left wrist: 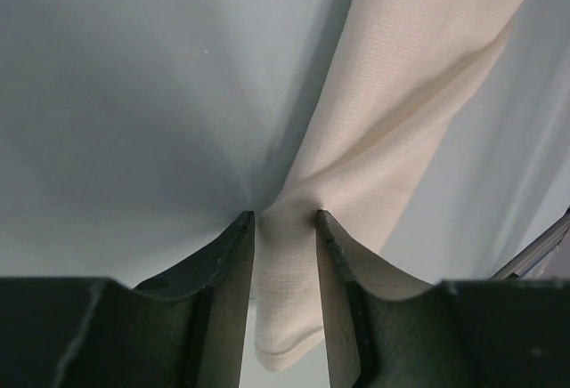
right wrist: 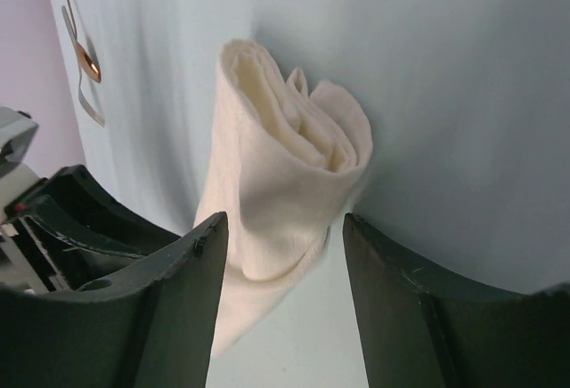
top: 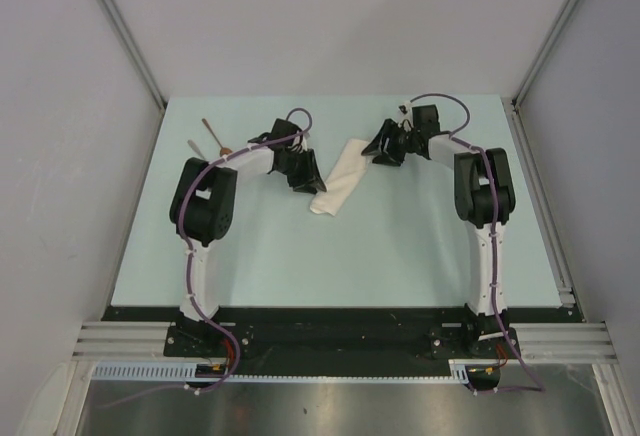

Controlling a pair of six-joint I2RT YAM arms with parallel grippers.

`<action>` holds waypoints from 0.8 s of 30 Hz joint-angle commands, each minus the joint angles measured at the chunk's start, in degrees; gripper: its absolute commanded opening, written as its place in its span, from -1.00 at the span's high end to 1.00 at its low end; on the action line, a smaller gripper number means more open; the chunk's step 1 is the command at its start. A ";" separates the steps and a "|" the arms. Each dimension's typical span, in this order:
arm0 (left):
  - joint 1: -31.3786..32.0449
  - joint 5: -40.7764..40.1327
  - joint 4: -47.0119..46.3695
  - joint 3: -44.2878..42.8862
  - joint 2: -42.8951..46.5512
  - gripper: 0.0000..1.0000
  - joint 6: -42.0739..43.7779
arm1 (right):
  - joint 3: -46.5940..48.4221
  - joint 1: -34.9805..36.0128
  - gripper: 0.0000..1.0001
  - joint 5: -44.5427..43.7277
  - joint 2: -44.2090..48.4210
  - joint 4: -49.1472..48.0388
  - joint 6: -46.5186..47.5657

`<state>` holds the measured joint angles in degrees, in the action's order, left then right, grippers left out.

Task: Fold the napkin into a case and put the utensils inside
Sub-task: Smooth out the smaller rectangle-folded napkin at the center of the board.

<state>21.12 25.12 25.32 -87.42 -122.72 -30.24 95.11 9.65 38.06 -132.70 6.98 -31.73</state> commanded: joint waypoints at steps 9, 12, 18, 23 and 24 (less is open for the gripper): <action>-0.38 -0.96 0.07 0.32 1.34 0.21 0.79 | 1.83 -0.07 -0.20 -3.88 0.00 2.86 1.58; -0.56 0.27 0.78 -0.83 1.25 0.21 0.18 | 4.56 0.37 -0.15 -2.29 -2.55 5.66 3.42; -5.56 0.53 -4.72 3.38 8.79 0.07 -3.76 | 2.01 0.63 0.24 -5.72 -2.91 5.32 5.44; -13.73 -4.89 -8.62 8.40 17.50 -0.25 -7.99 | 2.10 0.54 0.08 -3.79 -2.12 2.51 4.48; -14.96 -6.65 -8.54 8.58 18.47 -0.25 -8.43 | 2.36 0.46 0.02 -3.09 -1.68 2.25 4.39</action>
<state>11.97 24.32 21.50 -79.35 -112.60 -35.24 97.84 9.96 35.70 -134.28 9.91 -28.60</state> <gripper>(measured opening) 0.618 0.438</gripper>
